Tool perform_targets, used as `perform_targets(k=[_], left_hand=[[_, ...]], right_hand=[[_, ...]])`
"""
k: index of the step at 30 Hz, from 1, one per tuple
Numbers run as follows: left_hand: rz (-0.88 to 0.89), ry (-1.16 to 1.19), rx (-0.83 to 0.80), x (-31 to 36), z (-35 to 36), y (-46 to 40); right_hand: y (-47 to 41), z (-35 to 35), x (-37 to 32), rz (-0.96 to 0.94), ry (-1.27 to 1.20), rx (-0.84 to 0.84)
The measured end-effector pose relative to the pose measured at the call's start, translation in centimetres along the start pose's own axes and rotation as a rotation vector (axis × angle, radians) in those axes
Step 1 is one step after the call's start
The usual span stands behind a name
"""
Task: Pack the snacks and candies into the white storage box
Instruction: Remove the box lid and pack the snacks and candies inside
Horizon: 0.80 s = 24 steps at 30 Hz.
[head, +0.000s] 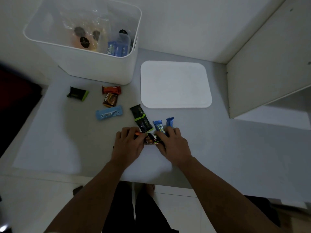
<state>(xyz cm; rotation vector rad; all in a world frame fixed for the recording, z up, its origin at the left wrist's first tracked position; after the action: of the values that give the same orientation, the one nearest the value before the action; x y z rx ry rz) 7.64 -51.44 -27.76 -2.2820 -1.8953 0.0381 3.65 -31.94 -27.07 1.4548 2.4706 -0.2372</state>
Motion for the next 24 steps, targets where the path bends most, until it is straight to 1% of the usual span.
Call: perform_targets(k=[7, 10, 13, 18, 21, 24], left_hand=[[-0.007, 0.104, -0.073, -0.5, -0.3, -2.0], [-0.052, 0.161, -0.081, -0.9, -0.9, -2.2], [-0.147, 0.237, -0.069, -1.0, -2.2, -1.5], [-0.411, 0.412, -0.081, 0.1, -5.6, 0.1], [-0.511, 0.484, -0.087, 0.5, -7.9, 0.3], [-0.544, 0.541, -0.06, -0.1, -10.6, -1.4]], right_hand=[[0.4, -0.4, 1.0, 0.088, -0.217, -0.001], [0.6, -1.1, 1.0, 0.147, -0.287, -0.006], [0.9, -2.7, 0.7, 0.24, -0.364, -0.006], [1.9, -5.6, 0.1, 0.388, -0.459, 0.019], [2.0, -7.7, -0.9, 0.413, -0.501, 0.039], [0.2, -10.1, -2.1, 0.373, -0.537, 0.087]])
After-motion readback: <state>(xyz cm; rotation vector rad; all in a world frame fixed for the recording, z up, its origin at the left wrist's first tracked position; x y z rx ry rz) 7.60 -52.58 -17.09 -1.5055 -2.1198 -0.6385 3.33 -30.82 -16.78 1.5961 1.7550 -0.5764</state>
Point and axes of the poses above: each hand's wrist, its own y-axis away from the middle knuckle, its own z-axis out of the palm, x = y × z, the point moved 3 cm from there along -y, towards the middle knuckle, and after that the axes turned 5 degrees about -y, right-handed, at the moved point
